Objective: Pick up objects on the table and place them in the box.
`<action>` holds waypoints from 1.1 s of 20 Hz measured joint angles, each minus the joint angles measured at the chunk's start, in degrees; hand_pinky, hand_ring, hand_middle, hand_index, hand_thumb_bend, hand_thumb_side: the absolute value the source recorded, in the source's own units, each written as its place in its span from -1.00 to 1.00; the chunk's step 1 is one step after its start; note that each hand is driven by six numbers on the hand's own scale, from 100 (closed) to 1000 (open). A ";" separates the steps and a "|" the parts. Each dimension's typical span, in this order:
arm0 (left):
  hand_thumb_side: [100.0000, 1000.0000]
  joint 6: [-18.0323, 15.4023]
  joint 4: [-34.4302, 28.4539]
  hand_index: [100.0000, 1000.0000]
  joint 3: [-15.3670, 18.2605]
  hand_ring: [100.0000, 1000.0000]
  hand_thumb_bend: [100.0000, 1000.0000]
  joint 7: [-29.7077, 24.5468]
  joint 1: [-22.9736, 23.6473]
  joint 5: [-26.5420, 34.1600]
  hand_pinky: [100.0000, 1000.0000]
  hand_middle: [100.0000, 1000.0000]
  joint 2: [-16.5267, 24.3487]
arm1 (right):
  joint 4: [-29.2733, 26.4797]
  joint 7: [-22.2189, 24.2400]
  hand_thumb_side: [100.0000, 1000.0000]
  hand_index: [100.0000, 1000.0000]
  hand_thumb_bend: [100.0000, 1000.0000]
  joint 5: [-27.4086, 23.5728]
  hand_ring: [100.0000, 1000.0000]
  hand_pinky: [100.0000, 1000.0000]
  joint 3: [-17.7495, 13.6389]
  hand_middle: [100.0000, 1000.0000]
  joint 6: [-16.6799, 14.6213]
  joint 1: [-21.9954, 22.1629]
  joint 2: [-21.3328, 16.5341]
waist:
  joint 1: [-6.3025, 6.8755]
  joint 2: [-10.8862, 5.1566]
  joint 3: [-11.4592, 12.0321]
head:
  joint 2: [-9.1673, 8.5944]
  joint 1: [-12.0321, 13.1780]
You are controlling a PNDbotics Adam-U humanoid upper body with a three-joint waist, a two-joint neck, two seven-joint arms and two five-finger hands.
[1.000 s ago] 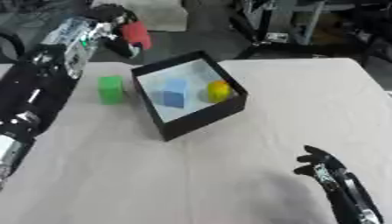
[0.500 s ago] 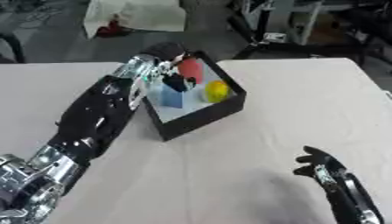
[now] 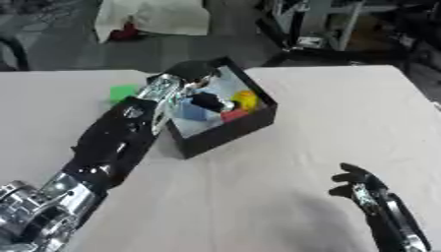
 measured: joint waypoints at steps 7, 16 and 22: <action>0.05 -4.55 -6.07 0.83 -0.10 0.56 -0.45 -5.31 -3.54 8.20 0.58 0.67 8.87 | 0.00 -0.11 0.42 0.65 -1.00 0.02 0.13 0.47 -0.12 0.23 -0.02 0.10 0.00 | 0.00 0.00 0.76 | 0.00 -0.13; -0.26 -5.80 -7.55 0.83 -1.18 0.64 -0.36 -13.02 -3.24 12.00 0.60 0.74 15.41 | 0.01 -0.48 0.42 0.65 -1.00 0.29 0.13 0.47 -0.65 0.23 -0.01 0.48 0.00 | 0.02 0.00 1.80 | 0.00 -1.39; -0.40 -1.77 0.29 0.82 -1.50 0.64 -0.42 -18.32 -0.24 7.37 0.59 0.74 18.62 | 0.01 -0.65 0.42 0.65 -1.00 0.50 0.13 0.47 -0.70 0.23 -0.07 0.55 0.00 | 0.00 0.00 1.38 | 0.00 -1.56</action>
